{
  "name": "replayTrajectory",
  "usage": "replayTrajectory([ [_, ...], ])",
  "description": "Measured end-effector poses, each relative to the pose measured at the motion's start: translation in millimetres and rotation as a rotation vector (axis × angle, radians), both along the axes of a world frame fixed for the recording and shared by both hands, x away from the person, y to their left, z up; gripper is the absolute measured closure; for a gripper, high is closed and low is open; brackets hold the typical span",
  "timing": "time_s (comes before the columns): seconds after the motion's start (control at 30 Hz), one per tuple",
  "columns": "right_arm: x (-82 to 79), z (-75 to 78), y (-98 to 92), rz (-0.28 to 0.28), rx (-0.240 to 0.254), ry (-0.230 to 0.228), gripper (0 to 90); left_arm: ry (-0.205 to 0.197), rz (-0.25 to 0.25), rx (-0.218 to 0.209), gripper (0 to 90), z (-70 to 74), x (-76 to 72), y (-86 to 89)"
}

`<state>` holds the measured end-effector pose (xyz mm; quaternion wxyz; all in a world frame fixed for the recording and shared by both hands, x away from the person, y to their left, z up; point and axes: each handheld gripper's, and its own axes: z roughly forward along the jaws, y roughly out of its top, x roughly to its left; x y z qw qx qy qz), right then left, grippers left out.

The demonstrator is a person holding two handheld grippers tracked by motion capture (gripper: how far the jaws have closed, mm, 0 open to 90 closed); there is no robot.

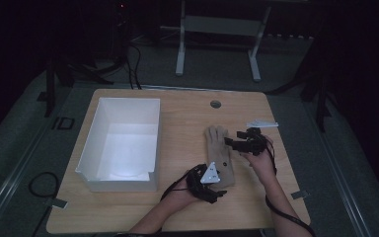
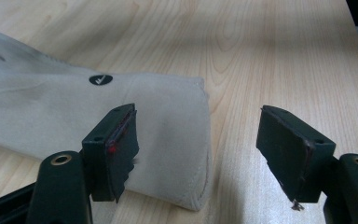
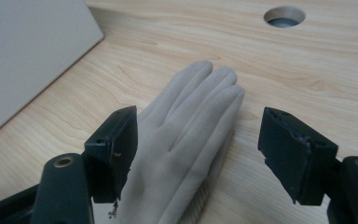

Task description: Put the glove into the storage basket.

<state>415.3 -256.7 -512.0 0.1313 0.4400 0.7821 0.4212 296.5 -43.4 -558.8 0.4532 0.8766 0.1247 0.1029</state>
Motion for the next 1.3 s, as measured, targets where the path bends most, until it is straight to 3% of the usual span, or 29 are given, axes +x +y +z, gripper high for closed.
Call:
replayTrajectory([
  [0.1, 4.3, -4.6, 1.7, -0.007, 0.011, 0.017, 31.9, 0.013, -0.005, 0.01, 33.5, -2.2, 2.0, -0.1],
  [0.13, 12.1, -12.7, 5.1, -0.022, -0.003, 0.045, 32.4, 0.011, -0.013, 0.013, 38.3, -2.8, 2.5, 0.2],
  [0.27, 23.7, -25.9, 8.9, -0.034, 0.004, 0.105, 31.7, 0.03, -0.015, 0.029, 43.4, -6.2, 6.5, 0.6],
  [0.43, 33.5, -40.0, 13.1, -0.013, 0.011, 0.186, 28.3, 0.055, -0.038, 0.037, 43.3, -11.2, 8.5, 1.7],
  [0.5, 34.5, -41.1, 13.4, -0.004, 0.015, 0.193, 28.4, 0.063, -0.043, 0.036, 43.3, -12.3, 9.5, 2.6],
  [0.6, 36.4, -44.1, 14.5, 0.022, 0.025, 0.216, 32.8, 0.071, -0.038, 0.037, 43.4, -13.3, 10.8, 3.5],
  [0.67, 36.3, -44.3, 15.7, 0.054, 0.037, 0.233, 48.1, 0.064, -0.034, 0.041, 43.3, -13.6, 10.1, 3.2],
  [0.77, 31.2, -42.2, 19.9, 0.067, 0.006, 0.203, 59.6, 0.034, -0.032, 0.057, 42.9, -14.0, 7.5, 1.8],
  [0.9, 25.3, -38.5, 27.6, 0.056, -0.06, 0.153, 62.8, -0.028, -0.025, 0.096, 44.6, -15.1, 2.7, -0.8],
  [1.07, 21.1, -39.6, 28.8, 0.038, -0.059, 0.132, 64.7, -0.058, 0.012, 0.124, 58.0, -14.5, 3.5, -3.3],
  [1.17, 19.6, -40.2, 28.8, 0.031, -0.051, 0.125, 66.0, -0.042, 0.044, 0.121, 72.3, -12.9, 8.1, -3.4],
  [1.3, 21.1, -40.0, 27.4, 0.039, -0.037, 0.138, 66.7, 0.055, 0.047, 0.072, 79.3, -11.2, 19.4, 1.5],
])
